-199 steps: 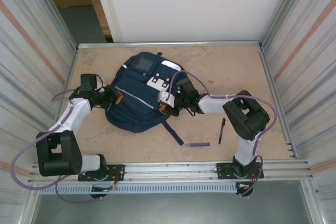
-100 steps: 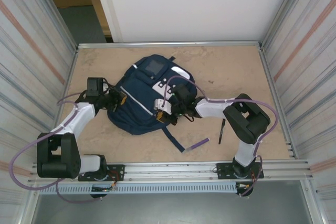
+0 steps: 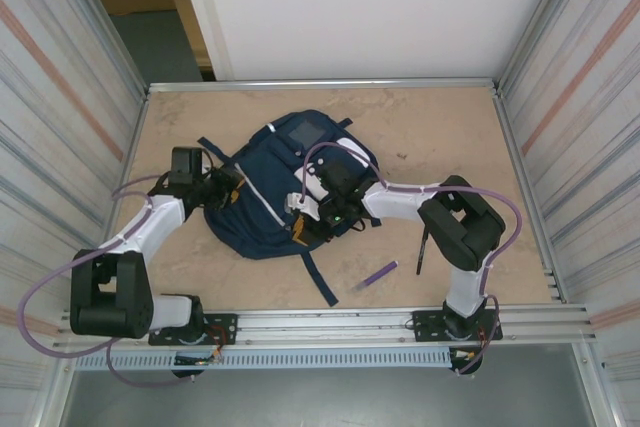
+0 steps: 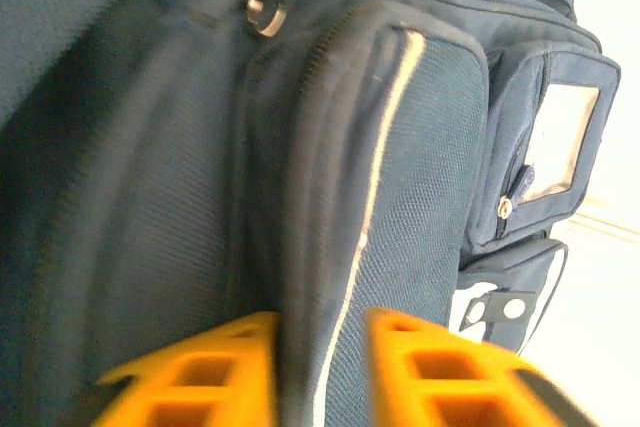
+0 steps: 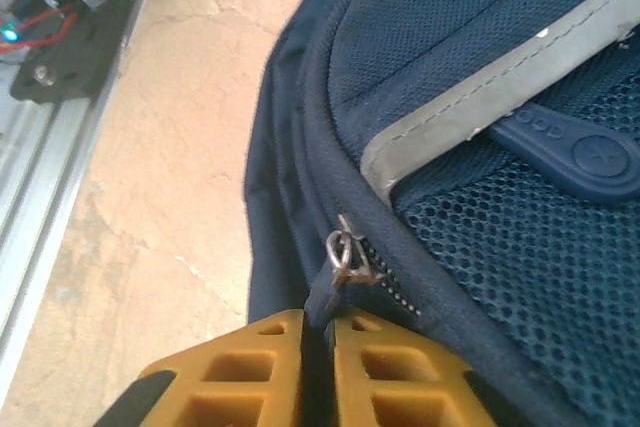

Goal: Pack books, pencil case, and school supplies into a backpack

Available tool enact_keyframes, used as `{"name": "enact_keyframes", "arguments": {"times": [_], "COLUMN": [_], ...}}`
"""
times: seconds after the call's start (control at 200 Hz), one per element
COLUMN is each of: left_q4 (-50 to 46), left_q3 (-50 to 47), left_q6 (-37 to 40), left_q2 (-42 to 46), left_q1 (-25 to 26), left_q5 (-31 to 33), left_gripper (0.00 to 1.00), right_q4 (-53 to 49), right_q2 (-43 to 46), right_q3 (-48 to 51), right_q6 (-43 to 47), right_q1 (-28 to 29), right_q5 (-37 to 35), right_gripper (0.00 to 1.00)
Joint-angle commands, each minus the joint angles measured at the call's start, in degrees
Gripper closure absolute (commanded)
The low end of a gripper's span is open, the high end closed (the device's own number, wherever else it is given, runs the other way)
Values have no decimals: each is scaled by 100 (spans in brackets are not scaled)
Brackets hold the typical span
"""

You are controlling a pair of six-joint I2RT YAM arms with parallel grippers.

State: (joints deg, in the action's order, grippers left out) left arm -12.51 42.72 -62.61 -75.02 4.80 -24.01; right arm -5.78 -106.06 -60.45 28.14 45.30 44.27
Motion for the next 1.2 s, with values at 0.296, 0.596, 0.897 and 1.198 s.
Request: {"name": "enact_keyframes", "arguments": {"times": [0.296, 0.596, 0.897, 1.198], "left_q4": [-3150, -2161, -1286, -818], "left_q3": [693, -98, -250, -493], "left_q6": [1963, 833, 862, 762], "left_q2": [1148, 1554, 1091, 898], "left_q1": [1267, 3374, 3704, 3871], "left_q5": [1011, 2064, 1986, 2271], "left_gripper": [54, 55, 54, 50], "right_q4": [-270, 1134, 1422, 1674], "right_q2": [1261, 1525, 511, 559], "right_q3": [431, 1007, 455, 369], "right_q6": [1672, 2424, 2874, 2648], "right_q1": [-7, -110, 83, -53], "right_q5": [-461, -1661, -2360, -1609], "right_gripper": [62, 52, 50, 100]}}
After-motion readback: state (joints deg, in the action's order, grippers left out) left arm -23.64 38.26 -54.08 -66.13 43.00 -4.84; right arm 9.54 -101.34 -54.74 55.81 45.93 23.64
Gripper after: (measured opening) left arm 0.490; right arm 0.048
